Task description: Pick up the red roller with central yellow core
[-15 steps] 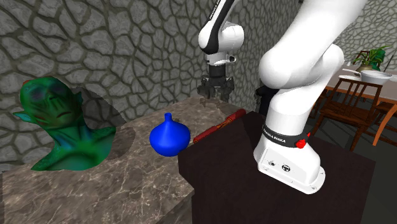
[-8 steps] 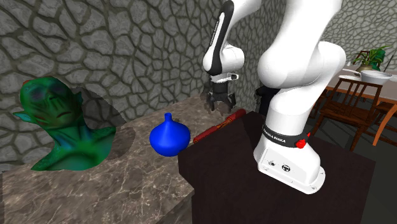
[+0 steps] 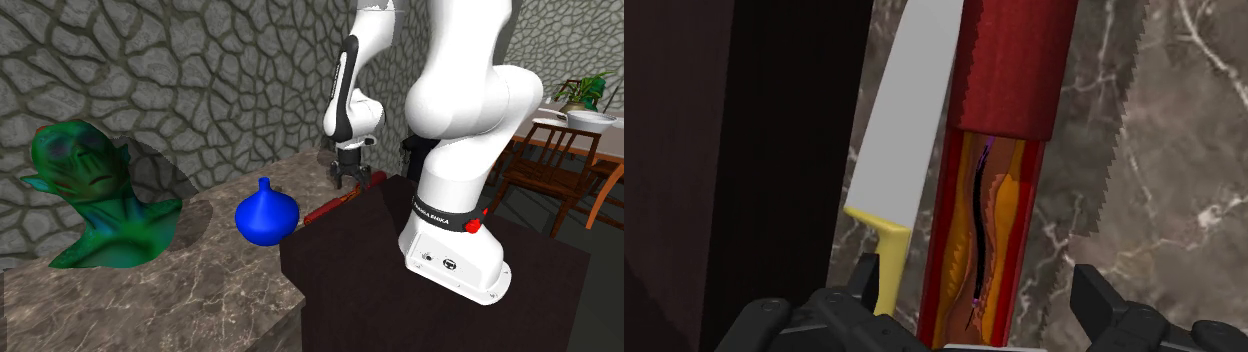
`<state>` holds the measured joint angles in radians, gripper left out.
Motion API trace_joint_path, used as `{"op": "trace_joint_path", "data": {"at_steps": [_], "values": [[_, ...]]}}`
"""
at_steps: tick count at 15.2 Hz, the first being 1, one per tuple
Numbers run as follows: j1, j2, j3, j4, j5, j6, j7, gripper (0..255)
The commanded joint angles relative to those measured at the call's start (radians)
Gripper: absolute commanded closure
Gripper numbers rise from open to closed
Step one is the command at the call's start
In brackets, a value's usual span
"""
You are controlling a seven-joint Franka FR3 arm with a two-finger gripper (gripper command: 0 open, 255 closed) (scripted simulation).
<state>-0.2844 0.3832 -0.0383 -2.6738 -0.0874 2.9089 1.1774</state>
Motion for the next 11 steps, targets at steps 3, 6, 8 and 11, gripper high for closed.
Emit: {"op": "trace_joint_path", "data": {"at_steps": [3, 6, 8, 11], "values": [[0.003, 0.079, -0.004, 0.024, -0.002, 0.056, 0.005, 0], [0.004, 0.089, -0.005, 0.025, -0.002, 0.065, 0.005, 255], [0.004, 0.089, -0.005, 0.024, -0.003, 0.066, 0.005, 255], [0.003, 0.089, -0.005, 0.024, -0.003, 0.065, 0.005, 255]]}}
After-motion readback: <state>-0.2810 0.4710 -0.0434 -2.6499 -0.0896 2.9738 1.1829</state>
